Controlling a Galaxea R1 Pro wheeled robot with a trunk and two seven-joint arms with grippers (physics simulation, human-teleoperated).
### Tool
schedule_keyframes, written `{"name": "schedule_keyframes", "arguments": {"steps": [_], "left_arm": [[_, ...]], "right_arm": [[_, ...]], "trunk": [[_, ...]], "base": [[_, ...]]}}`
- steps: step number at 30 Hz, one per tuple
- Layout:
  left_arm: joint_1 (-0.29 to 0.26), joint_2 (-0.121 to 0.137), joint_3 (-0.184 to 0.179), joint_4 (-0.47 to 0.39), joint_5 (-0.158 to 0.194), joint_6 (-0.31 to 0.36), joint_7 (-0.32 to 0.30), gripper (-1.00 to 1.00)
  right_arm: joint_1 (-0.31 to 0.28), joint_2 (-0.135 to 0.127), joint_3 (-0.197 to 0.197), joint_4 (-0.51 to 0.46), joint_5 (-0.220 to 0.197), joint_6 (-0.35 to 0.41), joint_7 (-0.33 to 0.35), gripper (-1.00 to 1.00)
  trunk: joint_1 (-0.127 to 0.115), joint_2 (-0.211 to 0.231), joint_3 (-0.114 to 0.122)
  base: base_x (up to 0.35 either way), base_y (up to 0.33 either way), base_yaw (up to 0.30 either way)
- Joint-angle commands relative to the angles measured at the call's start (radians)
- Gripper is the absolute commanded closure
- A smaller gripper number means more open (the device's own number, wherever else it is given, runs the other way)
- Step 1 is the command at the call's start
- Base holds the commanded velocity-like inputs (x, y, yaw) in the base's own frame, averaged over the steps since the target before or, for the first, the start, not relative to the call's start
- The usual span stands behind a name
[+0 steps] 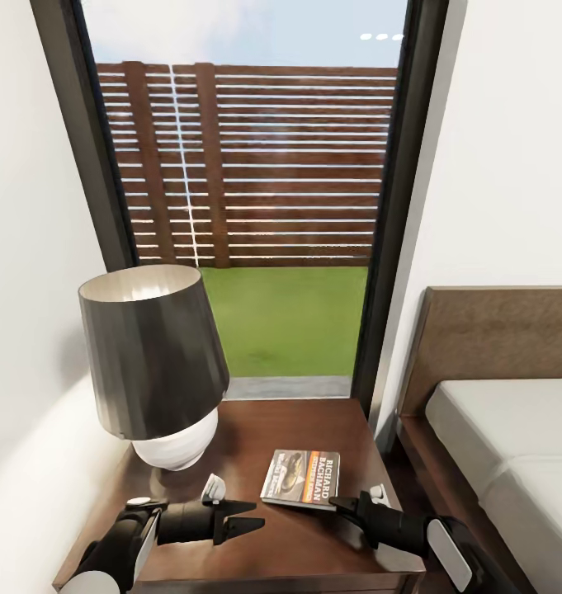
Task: In the bedroom, move the book from the bed onto either nightstand, and place the two sandals side by side next to the bed.
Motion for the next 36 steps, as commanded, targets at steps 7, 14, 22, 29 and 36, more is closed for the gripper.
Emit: {"name": "schedule_keyframes", "arguments": {"steps": [7, 14, 22, 29, 36], "left_arm": [[-0.001, -0.002, 0.008, -0.001, -0.011, 0.01, -0.007, -1.0], [-0.001, -0.002, 0.008, -0.001, -0.01, 0.01, -0.007, -1.0], [-0.001, -0.002, 0.008, -0.001, -0.01, 0.009, -0.006, -1.0], [-0.001, -0.002, 0.008, -0.001, -0.009, 0.009, -0.004, -1.0], [-0.001, -0.002, 0.008, 0.026, -0.011, 0.009, -0.003, -1.0]], "right_arm": [[-0.001, 0.0, -0.002, 0.0, 0.001, 0.005, 0.003, -1.0], [-0.001, 0.0, -0.002, 0.0, 0.001, 0.005, 0.003, -1.0], [-0.001, 0.0, -0.002, 0.0, 0.001, 0.005, 0.003, -1.0], [-0.001, 0.0, -0.001, 0.0, 0.001, 0.005, 0.003, -1.0], [-0.001, 0.0, -0.001, 0.0, 0.001, 0.005, 0.003, -1.0]], "trunk": [[0.0, 0.0, -0.001], [0.0, 0.0, -0.001], [0.0, 0.0, -0.001], [0.0, 0.0, -0.001], [0.0, 0.0, -0.001]], "base": [[0.0, 0.0, 0.0], [0.0, 0.0, 0.0], [0.0, 0.0, 0.0], [-0.058, 0.0, 0.0], [-0.122, 0.0, 0.0]]}}
